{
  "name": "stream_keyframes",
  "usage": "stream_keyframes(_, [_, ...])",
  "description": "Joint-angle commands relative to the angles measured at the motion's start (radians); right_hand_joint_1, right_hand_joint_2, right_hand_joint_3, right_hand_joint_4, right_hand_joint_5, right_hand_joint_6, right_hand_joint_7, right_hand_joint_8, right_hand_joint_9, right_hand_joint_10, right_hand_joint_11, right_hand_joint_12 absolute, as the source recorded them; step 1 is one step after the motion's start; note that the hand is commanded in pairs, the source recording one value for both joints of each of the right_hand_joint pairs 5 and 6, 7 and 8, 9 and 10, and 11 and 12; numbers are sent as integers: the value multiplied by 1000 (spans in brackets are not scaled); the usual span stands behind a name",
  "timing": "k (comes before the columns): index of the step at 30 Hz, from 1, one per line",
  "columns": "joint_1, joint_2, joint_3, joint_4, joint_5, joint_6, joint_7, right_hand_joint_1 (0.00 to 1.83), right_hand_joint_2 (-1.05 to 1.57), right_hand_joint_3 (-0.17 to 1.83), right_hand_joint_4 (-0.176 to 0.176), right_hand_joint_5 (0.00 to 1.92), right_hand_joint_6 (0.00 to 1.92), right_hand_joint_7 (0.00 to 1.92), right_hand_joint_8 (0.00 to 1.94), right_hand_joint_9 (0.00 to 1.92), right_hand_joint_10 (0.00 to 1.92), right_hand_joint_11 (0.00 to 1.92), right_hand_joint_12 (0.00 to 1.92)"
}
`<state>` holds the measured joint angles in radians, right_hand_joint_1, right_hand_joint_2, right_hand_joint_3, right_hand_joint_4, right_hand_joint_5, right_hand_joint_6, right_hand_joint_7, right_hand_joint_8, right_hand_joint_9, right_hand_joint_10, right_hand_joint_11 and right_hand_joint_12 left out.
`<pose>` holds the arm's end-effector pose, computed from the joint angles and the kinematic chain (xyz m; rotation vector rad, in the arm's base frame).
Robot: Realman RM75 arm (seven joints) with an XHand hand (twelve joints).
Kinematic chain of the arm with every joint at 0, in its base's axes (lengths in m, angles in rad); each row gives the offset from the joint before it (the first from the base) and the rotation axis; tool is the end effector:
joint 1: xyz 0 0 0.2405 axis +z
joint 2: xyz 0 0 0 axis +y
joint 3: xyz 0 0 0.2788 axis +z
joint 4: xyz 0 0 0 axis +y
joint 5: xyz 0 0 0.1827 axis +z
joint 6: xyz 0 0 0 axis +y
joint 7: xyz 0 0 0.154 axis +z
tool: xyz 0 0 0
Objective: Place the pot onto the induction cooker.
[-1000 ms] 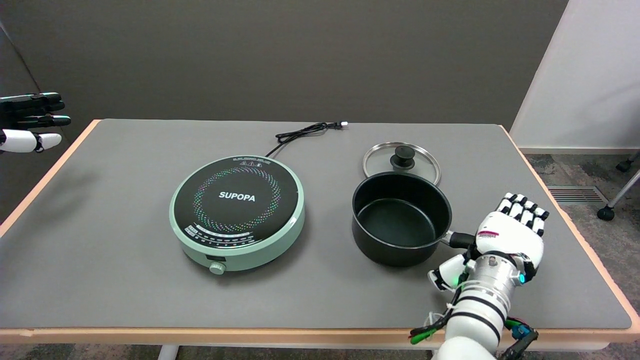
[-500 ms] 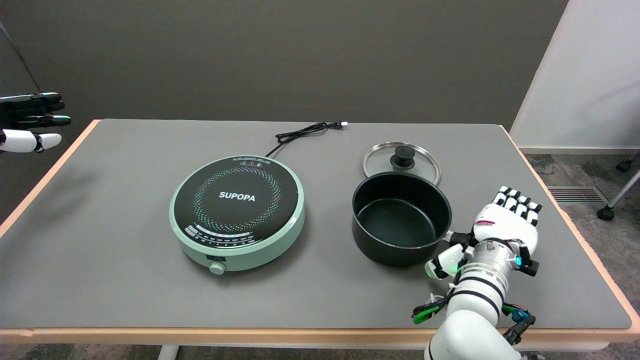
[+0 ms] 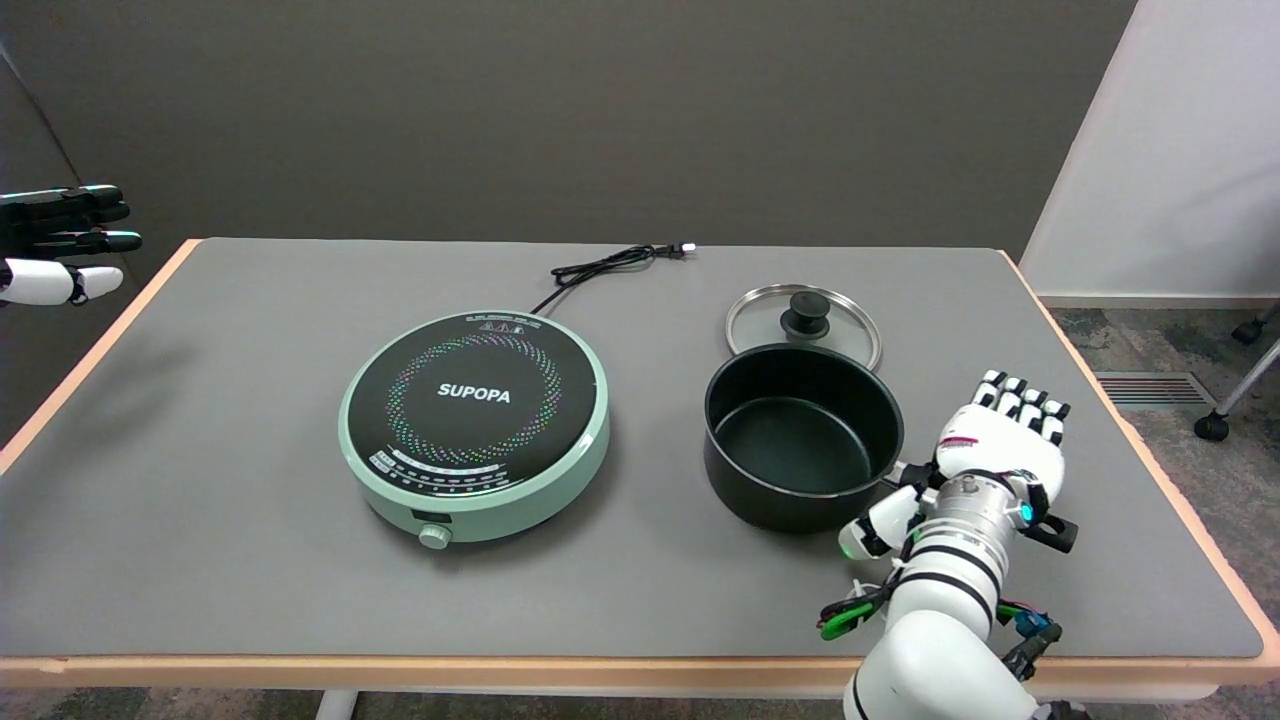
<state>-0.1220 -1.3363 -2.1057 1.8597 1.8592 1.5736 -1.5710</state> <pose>-0.2810 -0.2036 0.3337 0.5740 -0.1648 0.0164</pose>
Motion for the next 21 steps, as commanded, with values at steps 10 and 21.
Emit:
stream_keyframes(10, [-3,-11,-61,5,13,37,-78,1177,-606,760,3,21,21,21,21,21,21,21,21])
stream_keyframes(21, [-3,-4,-35,9,51,38,-85,1173,-547,674,15,25,25,25,25,25,25,25,25])
